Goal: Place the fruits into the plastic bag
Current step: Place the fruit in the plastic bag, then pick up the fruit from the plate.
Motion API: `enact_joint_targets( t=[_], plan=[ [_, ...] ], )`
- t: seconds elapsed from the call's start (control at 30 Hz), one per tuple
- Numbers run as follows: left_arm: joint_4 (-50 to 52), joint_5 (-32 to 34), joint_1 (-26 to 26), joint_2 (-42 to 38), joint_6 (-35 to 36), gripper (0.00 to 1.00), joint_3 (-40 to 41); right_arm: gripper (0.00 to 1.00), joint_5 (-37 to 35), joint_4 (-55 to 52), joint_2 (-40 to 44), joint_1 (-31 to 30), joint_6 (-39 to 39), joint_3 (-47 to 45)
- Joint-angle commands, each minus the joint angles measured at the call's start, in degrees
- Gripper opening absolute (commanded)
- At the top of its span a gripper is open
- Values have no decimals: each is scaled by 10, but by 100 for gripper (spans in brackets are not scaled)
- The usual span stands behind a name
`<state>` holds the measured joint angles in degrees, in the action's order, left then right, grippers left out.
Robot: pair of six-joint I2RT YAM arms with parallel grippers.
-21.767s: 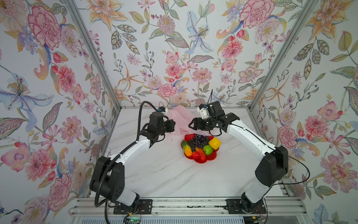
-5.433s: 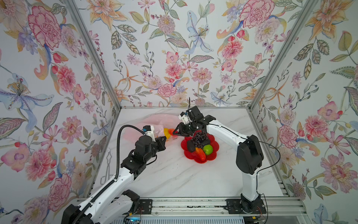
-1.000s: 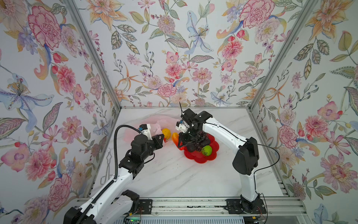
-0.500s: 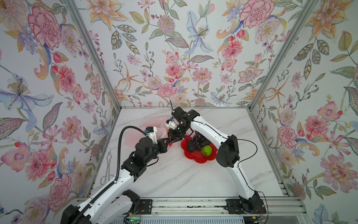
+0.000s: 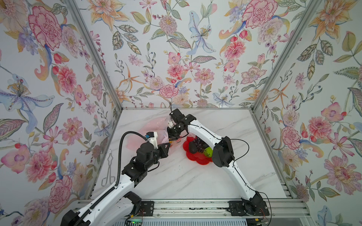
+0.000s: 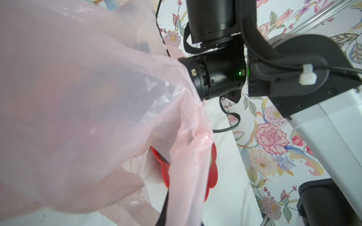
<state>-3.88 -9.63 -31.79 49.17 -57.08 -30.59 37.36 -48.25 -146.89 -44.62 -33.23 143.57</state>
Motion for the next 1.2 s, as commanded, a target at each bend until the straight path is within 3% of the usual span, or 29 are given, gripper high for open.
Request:
enact_joint_targets(
  t=[0.0,0.1,0.13,0.17,0.33,0.43,0.57,0.73,0.97,1.17],
  plan=[
    [18,29,-2,-17,-13,0,-2,65,20,56,17,0,-23,-13],
    [53,53,2,-23,-18,0,-13,79,25,56,55,2,-9,-64],
    [62,60,4,-23,-21,0,-16,93,20,56,74,4,-1,-94],
    [69,64,6,-23,-22,0,-17,99,15,56,92,5,5,-119],
    [123,83,9,-16,-50,0,-29,99,-7,54,180,16,33,-235],
    [178,100,18,-14,-58,0,-46,99,-22,54,217,20,39,-267],
    [178,86,43,-9,-49,0,-40,99,-33,45,248,22,50,-290],
    [125,54,62,5,-40,0,-24,99,-102,5,293,4,62,-301],
    [103,-4,73,16,20,0,-42,99,-291,-75,384,-35,39,-365],
    [114,-28,74,29,65,0,-45,98,-304,-88,451,-5,28,-505]
  ],
)
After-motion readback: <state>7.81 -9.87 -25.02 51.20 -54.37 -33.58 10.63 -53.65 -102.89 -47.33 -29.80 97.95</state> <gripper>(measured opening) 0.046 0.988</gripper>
